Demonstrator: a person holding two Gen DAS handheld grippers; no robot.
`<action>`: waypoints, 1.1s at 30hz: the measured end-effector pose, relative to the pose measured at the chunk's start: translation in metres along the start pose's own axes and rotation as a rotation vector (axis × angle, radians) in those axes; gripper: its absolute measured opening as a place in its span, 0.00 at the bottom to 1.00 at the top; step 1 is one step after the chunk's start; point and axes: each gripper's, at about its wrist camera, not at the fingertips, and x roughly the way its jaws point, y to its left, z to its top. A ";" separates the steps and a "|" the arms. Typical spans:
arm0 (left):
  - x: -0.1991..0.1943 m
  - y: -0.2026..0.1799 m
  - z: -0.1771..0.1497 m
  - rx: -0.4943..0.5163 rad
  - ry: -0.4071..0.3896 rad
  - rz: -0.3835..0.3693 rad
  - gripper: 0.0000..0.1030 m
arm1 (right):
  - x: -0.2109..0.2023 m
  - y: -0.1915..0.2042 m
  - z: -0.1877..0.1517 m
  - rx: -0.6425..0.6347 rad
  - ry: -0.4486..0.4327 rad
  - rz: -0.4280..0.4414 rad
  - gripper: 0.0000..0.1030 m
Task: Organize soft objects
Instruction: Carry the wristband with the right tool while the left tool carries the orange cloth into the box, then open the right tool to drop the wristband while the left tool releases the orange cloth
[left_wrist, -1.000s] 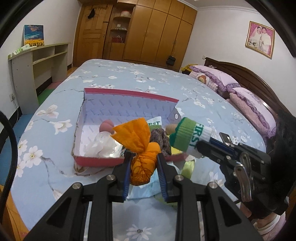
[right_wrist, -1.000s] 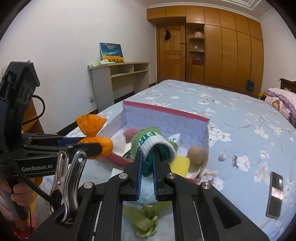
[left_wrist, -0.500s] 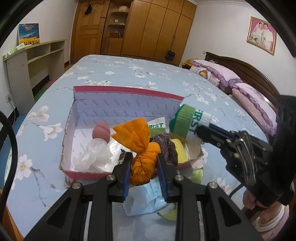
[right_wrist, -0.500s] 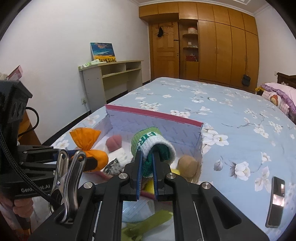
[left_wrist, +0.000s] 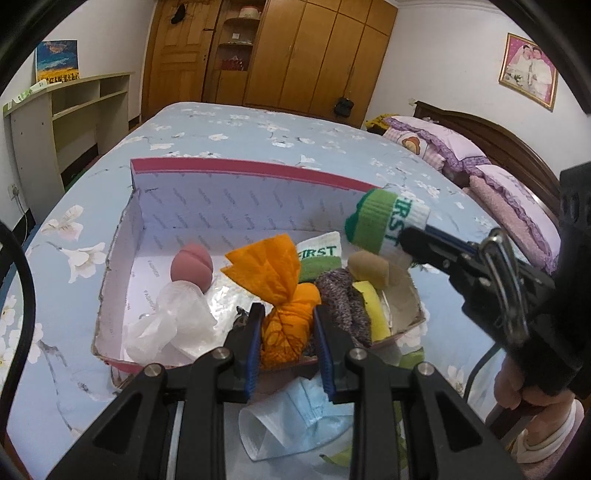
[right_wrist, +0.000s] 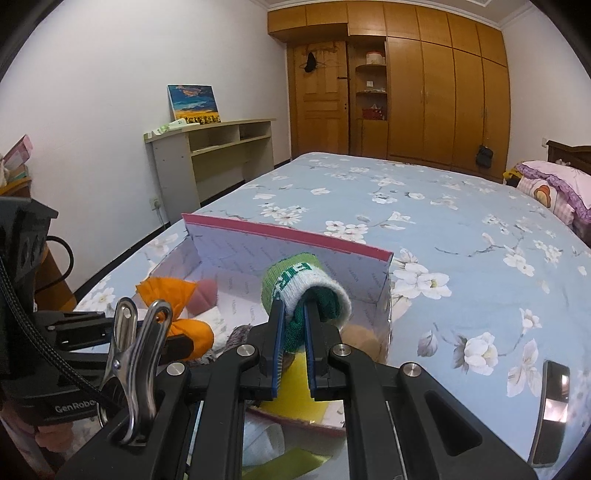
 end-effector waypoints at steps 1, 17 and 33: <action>0.003 0.001 0.000 -0.001 0.002 0.004 0.26 | 0.002 -0.001 0.000 0.001 0.002 -0.001 0.11; 0.028 0.008 -0.007 -0.013 0.030 0.021 0.27 | 0.039 -0.013 0.003 -0.013 0.025 -0.065 0.11; 0.029 0.005 -0.009 -0.008 0.045 0.032 0.40 | 0.081 -0.028 -0.006 0.000 0.089 -0.111 0.11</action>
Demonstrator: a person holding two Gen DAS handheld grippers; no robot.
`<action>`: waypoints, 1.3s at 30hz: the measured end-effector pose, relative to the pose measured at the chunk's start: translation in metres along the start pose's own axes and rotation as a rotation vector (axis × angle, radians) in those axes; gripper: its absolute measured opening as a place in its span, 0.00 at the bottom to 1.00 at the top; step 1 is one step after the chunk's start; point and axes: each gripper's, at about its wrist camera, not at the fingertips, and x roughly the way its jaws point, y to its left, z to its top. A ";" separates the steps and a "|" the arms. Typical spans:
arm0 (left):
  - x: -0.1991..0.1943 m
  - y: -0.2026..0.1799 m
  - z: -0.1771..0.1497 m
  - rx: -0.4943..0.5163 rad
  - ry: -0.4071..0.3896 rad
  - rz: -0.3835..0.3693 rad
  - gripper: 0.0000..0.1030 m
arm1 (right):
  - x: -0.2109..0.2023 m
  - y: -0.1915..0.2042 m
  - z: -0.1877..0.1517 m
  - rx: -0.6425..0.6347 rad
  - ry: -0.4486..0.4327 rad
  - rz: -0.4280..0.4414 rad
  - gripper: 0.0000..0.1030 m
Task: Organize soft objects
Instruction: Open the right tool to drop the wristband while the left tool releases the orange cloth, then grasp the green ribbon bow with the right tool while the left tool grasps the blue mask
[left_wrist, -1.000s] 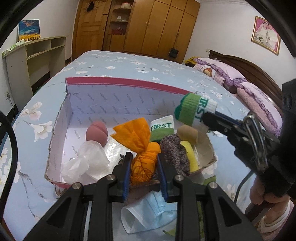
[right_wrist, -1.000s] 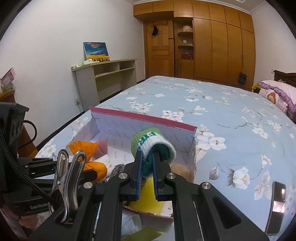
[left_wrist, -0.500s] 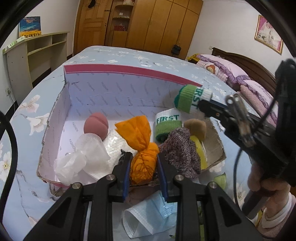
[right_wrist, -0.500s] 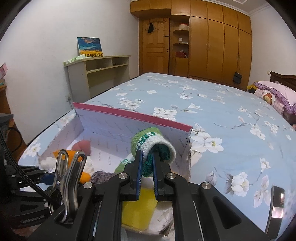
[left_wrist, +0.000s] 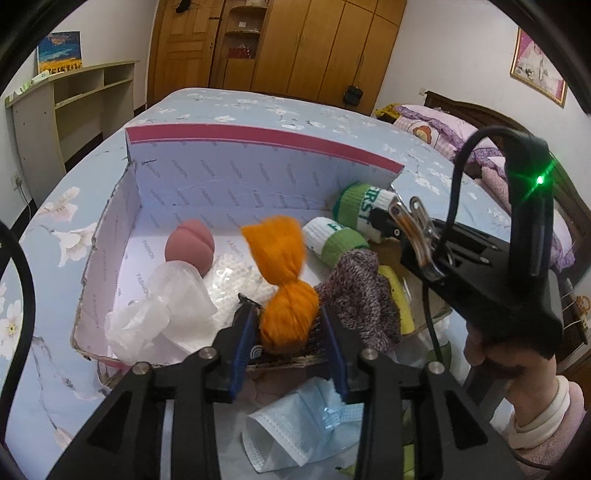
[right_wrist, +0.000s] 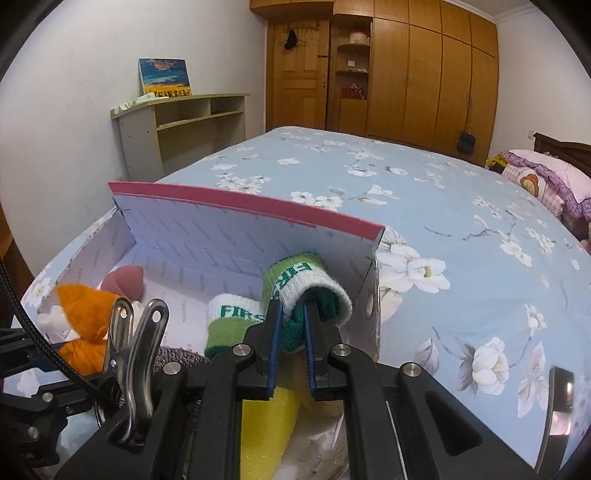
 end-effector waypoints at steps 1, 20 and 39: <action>-0.001 -0.001 0.000 0.002 -0.001 0.003 0.42 | 0.000 0.000 0.000 0.002 -0.001 0.003 0.11; -0.035 -0.011 -0.008 0.014 -0.047 0.010 0.50 | -0.038 0.011 0.003 -0.020 -0.064 0.031 0.42; -0.051 -0.005 -0.050 -0.016 -0.001 -0.018 0.53 | -0.105 0.020 -0.035 0.032 -0.066 0.055 0.43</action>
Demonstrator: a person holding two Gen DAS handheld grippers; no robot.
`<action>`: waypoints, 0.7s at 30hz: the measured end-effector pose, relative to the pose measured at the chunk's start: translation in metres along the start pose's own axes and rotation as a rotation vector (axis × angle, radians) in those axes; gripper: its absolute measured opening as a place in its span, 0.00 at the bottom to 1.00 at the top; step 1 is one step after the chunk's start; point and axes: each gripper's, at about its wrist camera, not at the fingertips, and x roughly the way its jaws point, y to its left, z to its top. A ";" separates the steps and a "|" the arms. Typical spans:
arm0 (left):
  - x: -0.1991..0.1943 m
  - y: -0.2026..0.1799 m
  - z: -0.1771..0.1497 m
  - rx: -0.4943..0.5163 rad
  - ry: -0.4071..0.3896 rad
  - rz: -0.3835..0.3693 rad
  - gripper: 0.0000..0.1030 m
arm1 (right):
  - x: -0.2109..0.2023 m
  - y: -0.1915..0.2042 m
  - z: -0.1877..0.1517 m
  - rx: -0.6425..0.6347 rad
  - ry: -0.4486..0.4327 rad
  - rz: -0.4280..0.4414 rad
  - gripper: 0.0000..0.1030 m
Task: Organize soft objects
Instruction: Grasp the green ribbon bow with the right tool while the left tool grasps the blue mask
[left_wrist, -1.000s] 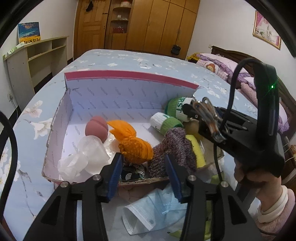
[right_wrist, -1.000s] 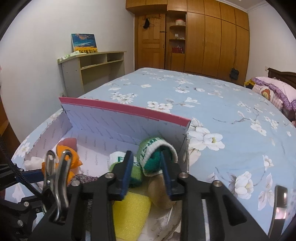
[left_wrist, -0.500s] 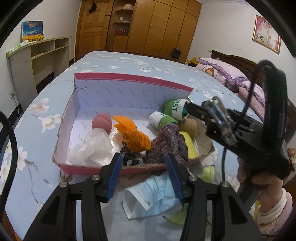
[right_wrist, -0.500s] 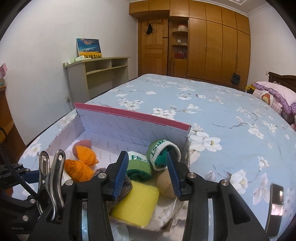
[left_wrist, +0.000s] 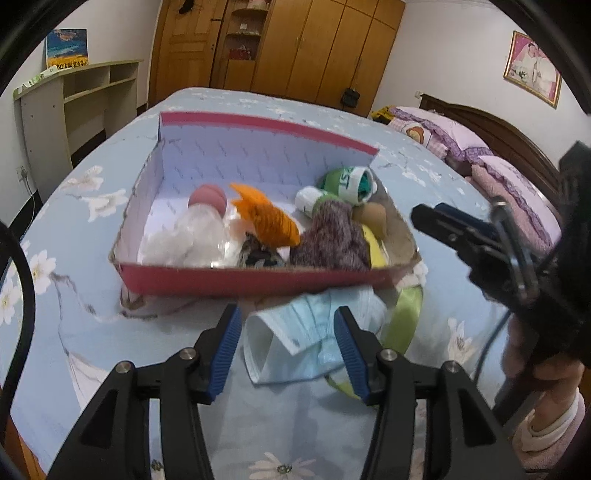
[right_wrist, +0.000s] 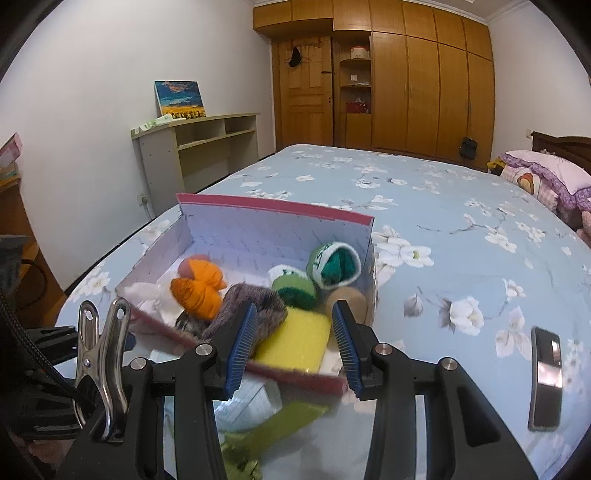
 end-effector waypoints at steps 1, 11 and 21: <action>0.001 0.001 -0.002 -0.003 0.003 -0.001 0.53 | -0.003 0.001 -0.004 0.000 0.004 0.003 0.43; 0.008 0.006 -0.013 -0.031 0.026 -0.003 0.54 | -0.020 0.012 -0.044 -0.019 0.076 0.031 0.43; 0.016 0.007 -0.017 -0.041 0.036 -0.004 0.62 | -0.016 0.020 -0.085 0.003 0.183 0.072 0.43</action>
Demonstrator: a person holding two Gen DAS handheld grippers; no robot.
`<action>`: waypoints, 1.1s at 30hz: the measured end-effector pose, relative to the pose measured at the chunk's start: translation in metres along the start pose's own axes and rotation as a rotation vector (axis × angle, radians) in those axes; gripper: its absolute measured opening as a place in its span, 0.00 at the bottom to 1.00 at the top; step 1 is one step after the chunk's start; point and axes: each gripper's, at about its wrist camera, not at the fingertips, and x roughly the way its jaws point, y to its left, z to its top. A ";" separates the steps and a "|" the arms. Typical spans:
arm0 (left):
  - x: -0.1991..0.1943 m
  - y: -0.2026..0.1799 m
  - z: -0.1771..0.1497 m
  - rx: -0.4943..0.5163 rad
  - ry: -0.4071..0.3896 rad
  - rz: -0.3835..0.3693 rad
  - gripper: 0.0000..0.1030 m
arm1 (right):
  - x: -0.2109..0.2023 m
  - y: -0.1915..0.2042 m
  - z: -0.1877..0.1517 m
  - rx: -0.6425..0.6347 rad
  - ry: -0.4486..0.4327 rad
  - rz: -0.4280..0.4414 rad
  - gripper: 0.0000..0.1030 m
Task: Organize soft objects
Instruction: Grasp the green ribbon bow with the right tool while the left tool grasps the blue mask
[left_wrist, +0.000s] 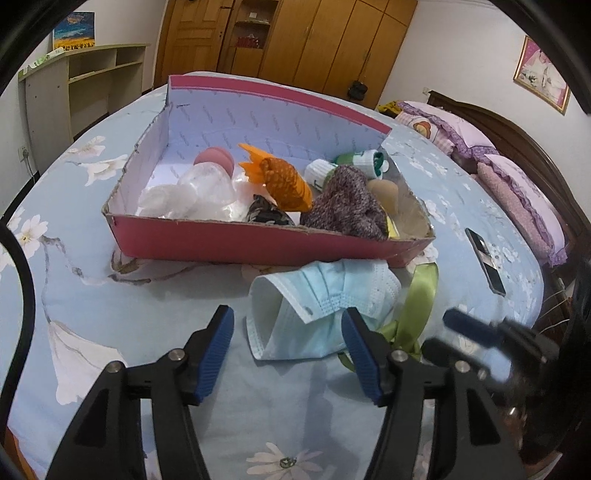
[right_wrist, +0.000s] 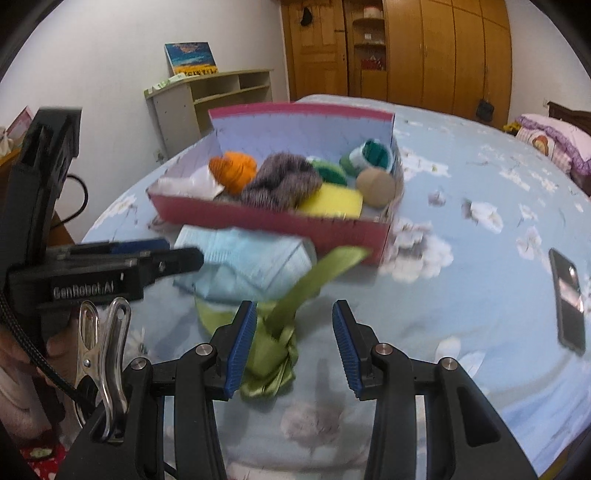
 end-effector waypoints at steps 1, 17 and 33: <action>0.001 0.000 0.000 -0.002 0.002 0.001 0.63 | 0.002 0.000 -0.003 0.003 0.008 0.009 0.43; 0.029 -0.016 -0.001 0.013 0.017 -0.034 0.63 | 0.019 0.007 -0.021 0.015 0.057 0.095 0.42; 0.048 -0.033 0.006 0.017 0.032 -0.026 0.61 | 0.023 0.008 -0.030 0.006 0.061 0.100 0.26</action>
